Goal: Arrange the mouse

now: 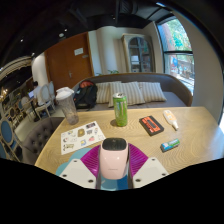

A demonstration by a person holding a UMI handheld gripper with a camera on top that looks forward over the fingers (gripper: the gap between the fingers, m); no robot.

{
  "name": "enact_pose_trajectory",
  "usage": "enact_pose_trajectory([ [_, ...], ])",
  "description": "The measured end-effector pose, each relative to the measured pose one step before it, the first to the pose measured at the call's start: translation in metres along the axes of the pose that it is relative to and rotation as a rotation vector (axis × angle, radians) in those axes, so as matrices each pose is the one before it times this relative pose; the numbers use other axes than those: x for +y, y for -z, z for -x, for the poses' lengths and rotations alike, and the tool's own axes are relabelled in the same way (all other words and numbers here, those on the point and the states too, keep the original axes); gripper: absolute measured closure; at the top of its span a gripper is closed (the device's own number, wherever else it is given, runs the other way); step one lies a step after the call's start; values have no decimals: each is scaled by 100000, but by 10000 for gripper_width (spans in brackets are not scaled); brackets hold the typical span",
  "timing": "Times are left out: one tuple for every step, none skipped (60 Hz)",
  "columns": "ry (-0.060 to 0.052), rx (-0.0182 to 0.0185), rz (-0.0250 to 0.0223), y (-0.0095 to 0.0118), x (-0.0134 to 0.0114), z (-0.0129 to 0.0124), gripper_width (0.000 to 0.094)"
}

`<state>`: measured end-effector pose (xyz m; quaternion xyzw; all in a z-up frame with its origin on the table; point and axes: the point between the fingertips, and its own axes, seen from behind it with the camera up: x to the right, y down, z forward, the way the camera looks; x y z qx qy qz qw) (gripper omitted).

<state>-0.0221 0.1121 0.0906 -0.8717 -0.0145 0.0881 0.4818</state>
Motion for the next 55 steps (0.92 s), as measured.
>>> enact_pose_trajectory([
  [773,-142,731,-303,738,753,579],
  [776,298,765,-85,704,871,579],
  [868,576,1328,-434,849,336,579],
  [750,687,1170,-295,879,695,578],
  [509,736,1645,-549,677,312,574],
  [315,359,1195,-313,614,382,573],
  [39,247,811,-310,515,368,574],
  [-244,190,549,-296,447,327,573],
  [-518,259,483,-274,441,309,573],
  [-596,394,507,-267,427,198,562],
  [-382,351,458,-252,616,-23,562],
  [-307,909,428,-133,237,303,560],
  [-270,892,599,-151,300,23,549],
  [-170,813,531,-148,266,29,541],
  [-37,713,418,-134,224,21,540],
  [93,544,410,-153,244,53,533],
  [302,503,352,-188,241,21,525],
  [462,562,599,-167,295,-44,508],
  [507,654,779,-143,338,-75,491],
  [195,471,1257,-405,394,-162,472],
  [655,292,819,-23,298,-54,454],
  [624,137,-2046,13,-428,51,444],
  [1123,47,67,-98,67,6,435],
  [905,-218,1239,-16,237,42,422],
  [370,-106,312,-12,-82,28,412],
  [392,-229,972,27,50,31,403],
  [201,-307,1989,90,270,28,388],
  [-88,-303,1710,143,165,18,367],
  [-366,-25,1824,204,179,-9,325],
  [-402,5,1941,254,194,-117,268],
  [-261,39,1749,238,165,-101,202],
  [-77,-36,1042,315,52,-59,133],
  [89,-91,282,374,-81,-65,73],
  [99,29,-438,411,-180,-87,79],
  [439,-255,-124,486,-26,-9,90],
  [197,-62,-111,531,-2,-38,98],
  [67,303,424,648,172,-42,99],
  [-8,412,762,612,238,-166,97],
  [-235,535,916,617,285,-156,97],
  [-256,341,795,612,306,-116,96],
  [-228,135,660,640,290,-66,95],
  [-229,-36,499,665,293,-44,97],
  [-296,-34,439,660,316,-60,97],
  [-271,-15,556,686,359,-43,96],
  [-222,-315,1025,505,347,-166,97],
  [-177,-165,631,693,547,7,97],
  [47,-321,906,686,544,-6,98],
  [183,-461,833,634,581,-5,96],
  [227,-348,806,653,580,-11,99],
  [129,-157,840,624,601,-61,95],
  [-63,39,968,612,589,-105,93],
  [-175,247,1292,507,537,-230,89],
  [-334,264,1146,596,648,-225,86],
  [-432,226,980,519,621,-174,84],
  [-436,195,862,476,594,-198,86],
])
